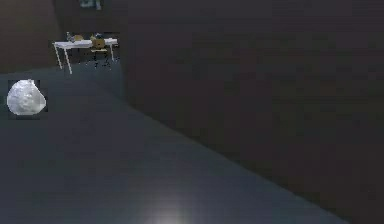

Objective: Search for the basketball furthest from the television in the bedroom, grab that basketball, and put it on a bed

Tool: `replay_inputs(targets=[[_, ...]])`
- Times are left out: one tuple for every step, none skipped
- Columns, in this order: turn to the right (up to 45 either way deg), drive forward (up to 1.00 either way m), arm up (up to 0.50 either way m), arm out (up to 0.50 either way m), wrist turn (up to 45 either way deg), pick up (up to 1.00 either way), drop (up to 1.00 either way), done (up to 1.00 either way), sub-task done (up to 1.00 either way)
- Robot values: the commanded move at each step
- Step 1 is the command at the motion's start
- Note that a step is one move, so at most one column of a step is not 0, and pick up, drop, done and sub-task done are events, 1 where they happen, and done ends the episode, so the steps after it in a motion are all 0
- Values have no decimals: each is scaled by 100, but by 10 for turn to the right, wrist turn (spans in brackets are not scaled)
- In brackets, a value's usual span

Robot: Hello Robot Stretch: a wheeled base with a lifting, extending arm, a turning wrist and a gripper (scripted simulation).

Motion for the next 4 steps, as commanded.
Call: replay_inputs(targets=[[420,0,0,0,0,0,0,0,0],[0,10,0,0,0,0,0,0,0],[-450,0,0,0,0,0,0,0,0],[-210,0,0,0,0,0,0,0,0]])
